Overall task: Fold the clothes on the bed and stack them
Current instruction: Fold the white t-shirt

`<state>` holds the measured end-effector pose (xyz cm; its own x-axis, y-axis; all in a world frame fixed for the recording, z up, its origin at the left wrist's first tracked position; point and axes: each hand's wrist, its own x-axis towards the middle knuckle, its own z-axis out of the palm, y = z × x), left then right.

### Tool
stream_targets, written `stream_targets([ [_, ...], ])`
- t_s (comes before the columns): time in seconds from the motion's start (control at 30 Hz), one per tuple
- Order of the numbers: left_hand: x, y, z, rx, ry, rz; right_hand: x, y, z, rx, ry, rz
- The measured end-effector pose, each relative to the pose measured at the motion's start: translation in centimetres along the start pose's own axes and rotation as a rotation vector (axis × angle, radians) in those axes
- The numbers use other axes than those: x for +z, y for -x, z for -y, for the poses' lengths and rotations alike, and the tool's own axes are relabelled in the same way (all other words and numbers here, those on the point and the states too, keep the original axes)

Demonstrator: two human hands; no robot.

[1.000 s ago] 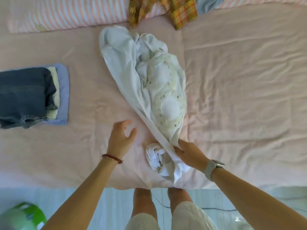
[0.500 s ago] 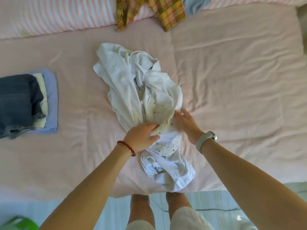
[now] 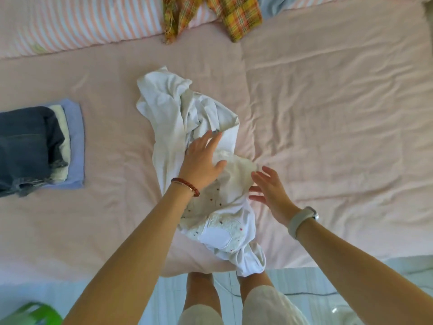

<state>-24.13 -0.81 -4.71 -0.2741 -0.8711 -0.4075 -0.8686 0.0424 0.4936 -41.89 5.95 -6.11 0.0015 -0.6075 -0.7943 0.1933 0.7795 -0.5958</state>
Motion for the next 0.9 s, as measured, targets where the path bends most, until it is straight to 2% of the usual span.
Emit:
stream_targets([
  [0.07,2.0,-2.1,0.5,-0.074,-0.121,0.201,0.3,-1.4,1.5,0.088,0.021,0.105],
  [0.13,2.7,-2.5,0.7,-0.164,-0.180,0.310,0.8,-1.5,1.9,0.108,0.295,0.227],
  [0.23,0.9,-0.7,0.2,-0.195,-0.138,0.257,0.0,-0.5,1.1,-0.006,0.778,0.295],
  [0.3,-0.6,1.8,-0.3,-0.133,-0.076,0.101,-1.4,0.5,0.6,-0.161,0.843,0.137],
  [0.37,-1.2,5.0,-1.3,0.019,0.028,-0.165,-2.3,2.2,0.7,-0.275,0.637,-0.098],
  [0.4,-1.2,6.6,-1.9,0.090,0.079,-0.264,-2.5,3.2,0.9,-0.234,0.441,-0.156],
  [0.43,-0.9,8.2,-2.8,0.141,0.134,-0.303,-2.3,4.4,1.4,-0.128,0.234,-0.140],
  [0.5,-0.1,10.6,-4.6,0.199,0.233,-0.203,-2.0,6.5,2.4,0.154,-0.052,0.098],
  [0.57,0.6,12.2,-6.4,0.210,0.261,0.037,-1.8,8.0,2.8,0.252,-0.094,0.322],
  [0.6,0.6,12.7,-7.2,0.195,0.264,0.146,-1.7,8.5,2.8,0.210,-0.094,0.382],
  [0.63,0.5,13.1,-7.6,0.173,0.296,0.234,-1.4,8.6,2.9,0.141,-0.071,0.348],
  [0.7,-0.4,13.3,-8.0,0.115,0.394,0.319,-1.2,9.0,3.1,0.020,-0.057,0.140],
  [0.73,-1.2,13.1,-8.0,0.091,0.418,0.307,-1.4,9.2,3.5,-0.033,-0.083,0.049],
  [0.8,-3.2,12.5,-7.9,0.090,0.345,0.202,-2.1,10.2,5.1,-0.153,-0.141,-0.022],
  [0.9,-6.8,11.2,-9.4,0.146,0.240,-0.048,-2.7,13.3,8.7,-0.308,-0.081,0.024],
])
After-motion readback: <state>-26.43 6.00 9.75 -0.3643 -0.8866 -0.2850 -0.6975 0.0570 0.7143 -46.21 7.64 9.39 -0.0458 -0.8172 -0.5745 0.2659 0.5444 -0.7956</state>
